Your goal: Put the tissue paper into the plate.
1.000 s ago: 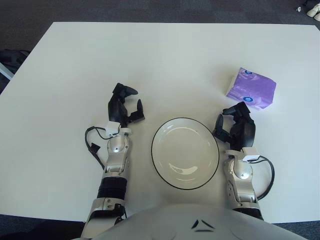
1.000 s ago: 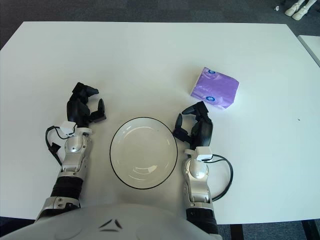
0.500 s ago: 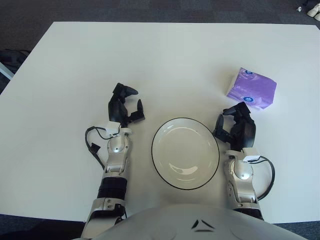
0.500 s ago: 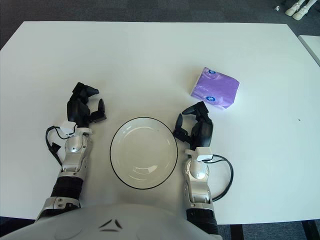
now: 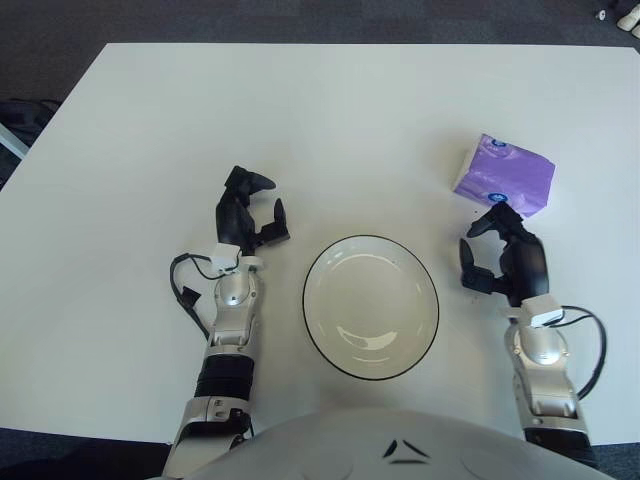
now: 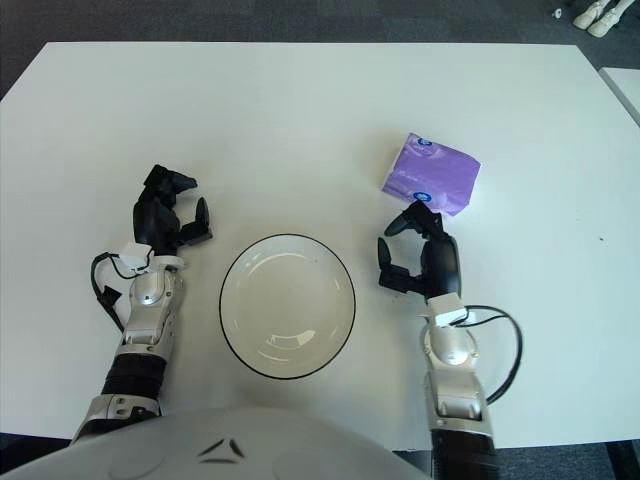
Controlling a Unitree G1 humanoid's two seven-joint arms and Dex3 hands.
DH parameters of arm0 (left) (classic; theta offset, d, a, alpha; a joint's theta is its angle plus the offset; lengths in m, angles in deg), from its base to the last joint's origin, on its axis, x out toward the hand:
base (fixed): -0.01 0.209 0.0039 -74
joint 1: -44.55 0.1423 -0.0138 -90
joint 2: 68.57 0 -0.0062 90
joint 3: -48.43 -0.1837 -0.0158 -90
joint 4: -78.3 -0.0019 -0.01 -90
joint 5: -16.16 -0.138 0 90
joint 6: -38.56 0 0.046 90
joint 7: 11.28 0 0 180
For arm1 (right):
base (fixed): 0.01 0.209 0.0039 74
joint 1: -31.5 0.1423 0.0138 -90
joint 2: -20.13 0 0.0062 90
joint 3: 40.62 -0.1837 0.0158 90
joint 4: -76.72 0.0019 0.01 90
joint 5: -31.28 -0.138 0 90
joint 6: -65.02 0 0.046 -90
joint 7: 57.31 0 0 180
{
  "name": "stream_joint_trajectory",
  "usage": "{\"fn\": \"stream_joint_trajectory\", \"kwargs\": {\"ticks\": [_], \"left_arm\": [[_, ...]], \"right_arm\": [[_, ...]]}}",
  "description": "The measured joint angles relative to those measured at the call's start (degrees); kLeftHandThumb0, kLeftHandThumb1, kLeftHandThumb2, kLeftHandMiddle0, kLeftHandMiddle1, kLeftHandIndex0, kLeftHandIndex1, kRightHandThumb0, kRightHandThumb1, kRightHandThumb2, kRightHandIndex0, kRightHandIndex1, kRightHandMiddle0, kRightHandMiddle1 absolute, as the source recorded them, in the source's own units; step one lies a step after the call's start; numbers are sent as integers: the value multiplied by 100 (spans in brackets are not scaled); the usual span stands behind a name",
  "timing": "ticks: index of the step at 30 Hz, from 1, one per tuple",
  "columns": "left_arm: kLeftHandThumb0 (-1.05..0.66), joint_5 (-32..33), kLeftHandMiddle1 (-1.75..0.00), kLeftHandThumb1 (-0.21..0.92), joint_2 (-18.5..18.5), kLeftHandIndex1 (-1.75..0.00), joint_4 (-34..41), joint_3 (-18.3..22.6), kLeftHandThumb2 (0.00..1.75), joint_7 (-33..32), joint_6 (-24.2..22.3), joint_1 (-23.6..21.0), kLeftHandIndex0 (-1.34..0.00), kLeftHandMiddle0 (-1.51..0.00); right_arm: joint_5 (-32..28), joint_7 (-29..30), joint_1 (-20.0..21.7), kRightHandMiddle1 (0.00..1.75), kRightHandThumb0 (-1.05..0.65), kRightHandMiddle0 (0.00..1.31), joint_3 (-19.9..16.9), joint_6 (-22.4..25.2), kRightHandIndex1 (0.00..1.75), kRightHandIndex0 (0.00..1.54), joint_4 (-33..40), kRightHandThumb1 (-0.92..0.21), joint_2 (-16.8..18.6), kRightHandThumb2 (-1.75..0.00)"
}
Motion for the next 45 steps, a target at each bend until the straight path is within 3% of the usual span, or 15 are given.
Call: {"fn": "stream_joint_trajectory", "kwargs": {"ticks": [7, 13, 16, 18, 19, 22, 23, 28, 29, 32, 35, 38, 45], "left_arm": [[-1, 2, -158, 23, -10, -175, -4, 0, 137, -1, 47, 0, -57, -63], [-1, -2, -158, 25, -24, -175, -8, 0, 135, -3, 124, -2, -57, -61], [-1, -8, -156, 25, -28, -175, -10, 1, 134, -16, 131, -2, -57, -62], [-1, -14, -155, 25, -32, -175, -12, 0, 134, -37, 130, -2, -57, -63], [-1, -16, -155, 25, -34, -175, -13, 0, 134, -50, 130, -1, -57, -63], [-1, -15, -153, 25, -34, -175, -13, 1, 134, -69, 129, 1, -58, -64], [-1, -15, -153, 25, -35, -175, -13, 0, 134, -72, 128, 2, -58, -64], [-1, -19, -154, 24, -47, -175, -14, -7, 134, -78, 104, 2, -58, -63], [-1, -22, -154, 24, -49, -175, -14, -9, 134, -79, 98, -1, -58, -63], [-1, -26, -154, 23, -54, -175, -13, -12, 135, -83, 94, -5, -57, -65], [-1, -30, -155, 23, -57, -175, -14, -14, 136, -92, 107, -10, -57, -67], [-1, -30, -154, 22, -57, -175, -16, -10, 137, -103, 129, -10, -57, -68], [-1, -32, -153, 20, -56, -175, -43, -5, 139, -152, 133, -17, -57, -70]], "right_arm": [[226, -217, 247, 175, -43, 49, -98, -2, 175, 82, 418, -47, -368, -113], [278, -394, 294, 175, -41, 41, -251, 54, 170, 67, 646, -57, -598, -101], [377, -531, 291, 175, -37, 27, -399, 172, 158, 35, 732, -80, -788, -68], [440, -622, 291, 175, -37, 23, -501, 262, 154, 26, 752, -86, -949, -60], [462, -658, 294, 171, -46, 18, -560, 302, 152, 22, 753, -87, -1036, -63], [564, -726, 375, 156, -76, 5, -685, 364, 142, 6, 709, -86, -1245, -78], [589, -736, 447, 154, -78, 4, -715, 340, 140, 5, 647, -86, -1311, -79], [614, -787, 920, 119, -88, 0, -831, 67, 91, 1, 271, -79, -1645, -78], [624, -789, 1011, 110, -89, 0, -866, 8, 82, 0, 213, -77, -1739, -77], [745, -772, 1153, 61, -95, 0, -979, -164, 37, 0, 145, -76, -1941, -72], [1045, -747, 1137, 29, -101, 0, -1130, -218, 12, 0, 151, -79, -2094, -67], [1300, -720, 1117, 9, -103, 0, -1276, -218, 4, 0, 141, -80, -2237, -63], [1485, -850, 1317, 1, -105, 0, -1330, -193, 0, 0, -92, -77, -2687, -58]]}}
